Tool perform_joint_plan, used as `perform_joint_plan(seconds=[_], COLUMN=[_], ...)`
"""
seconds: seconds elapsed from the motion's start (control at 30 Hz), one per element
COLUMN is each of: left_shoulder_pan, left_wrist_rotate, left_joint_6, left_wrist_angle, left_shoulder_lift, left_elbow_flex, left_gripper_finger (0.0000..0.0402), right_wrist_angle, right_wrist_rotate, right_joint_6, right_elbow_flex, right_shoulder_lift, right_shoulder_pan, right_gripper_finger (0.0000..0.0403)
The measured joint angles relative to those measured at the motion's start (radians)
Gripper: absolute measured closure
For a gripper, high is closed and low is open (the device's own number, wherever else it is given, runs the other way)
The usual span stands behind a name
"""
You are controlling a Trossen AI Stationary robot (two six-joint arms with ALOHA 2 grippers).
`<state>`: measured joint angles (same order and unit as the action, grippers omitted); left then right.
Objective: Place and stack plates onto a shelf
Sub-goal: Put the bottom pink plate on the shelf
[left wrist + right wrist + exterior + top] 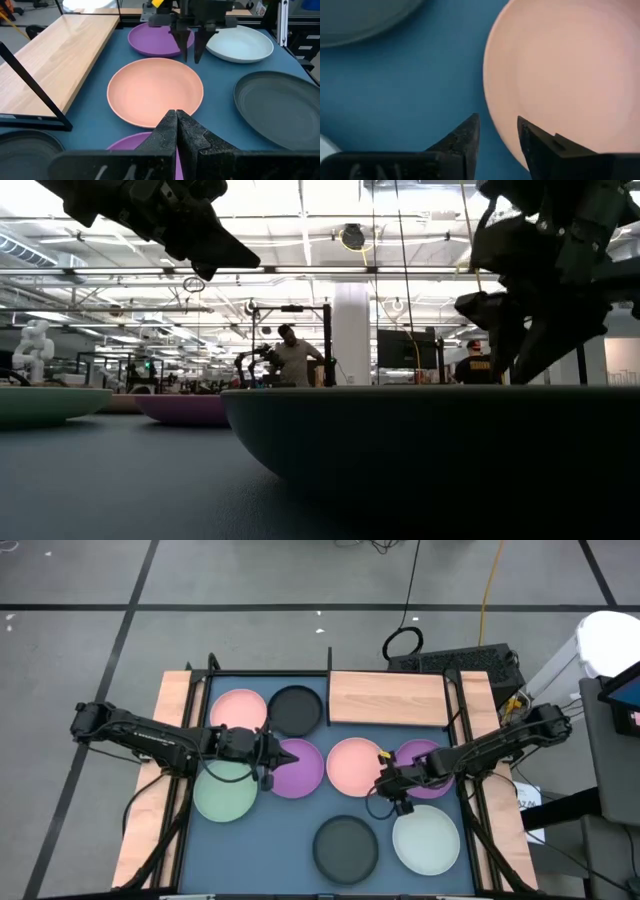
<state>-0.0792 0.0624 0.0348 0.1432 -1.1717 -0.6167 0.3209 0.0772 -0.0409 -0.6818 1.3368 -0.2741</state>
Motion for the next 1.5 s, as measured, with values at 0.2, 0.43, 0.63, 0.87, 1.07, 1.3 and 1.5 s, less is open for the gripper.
perform_joint_plan(seconds=[0.2, 0.43, 0.63, 0.87, 1.07, 1.3, 1.5], left_shoulder_pan=[0.000, 0.000, 0.000, 0.000, 0.000, 0.000, 0.000], left_wrist_rotate=[0.000, 0.000, 0.000, 0.001, 0.001, 0.002, 0.021], left_joint_6=[-0.015, -0.017, -0.030, -0.034, -0.041, -0.040, -0.040], left_wrist_angle=[0.008, 0.017, 0.018, 0.018, 0.018, 0.018, 0.018], left_shoulder_lift=[0.000, 0.000, 0.000, 0.000, 0.000, 0.000, 0.000], left_elbow_flex=[0.000, 0.000, 0.000, 0.000, 0.000, 0.000, 0.000], left_gripper_finger=[0.0400, 0.0400, 0.0400, 0.0400, 0.0400, 0.0400, 0.0400], right_wrist_angle=[0.003, -0.001, -0.008, -0.010, -0.006, -0.010, -0.016], right_wrist_rotate=[0.001, 0.033, 0.057, 0.064, 0.063, 0.058, 0.058], right_joint_6=[-0.043, -0.098, -0.164, -0.211, -0.249, -0.259, -0.260], right_elbow_flex=[0.000, 0.000, 0.000, 0.000, 0.000, 0.000, -0.001], right_shoulder_lift=[0.040, 0.079, 0.102, 0.104, 0.079, 0.047, 0.016], right_shoulder_pan=[0.000, 0.000, 0.000, -0.002, -0.003, -0.005, -0.028], right_gripper_finger=[0.0286, 0.0314, 0.0360, 0.0395, 0.0400, 0.0400, 0.0400])
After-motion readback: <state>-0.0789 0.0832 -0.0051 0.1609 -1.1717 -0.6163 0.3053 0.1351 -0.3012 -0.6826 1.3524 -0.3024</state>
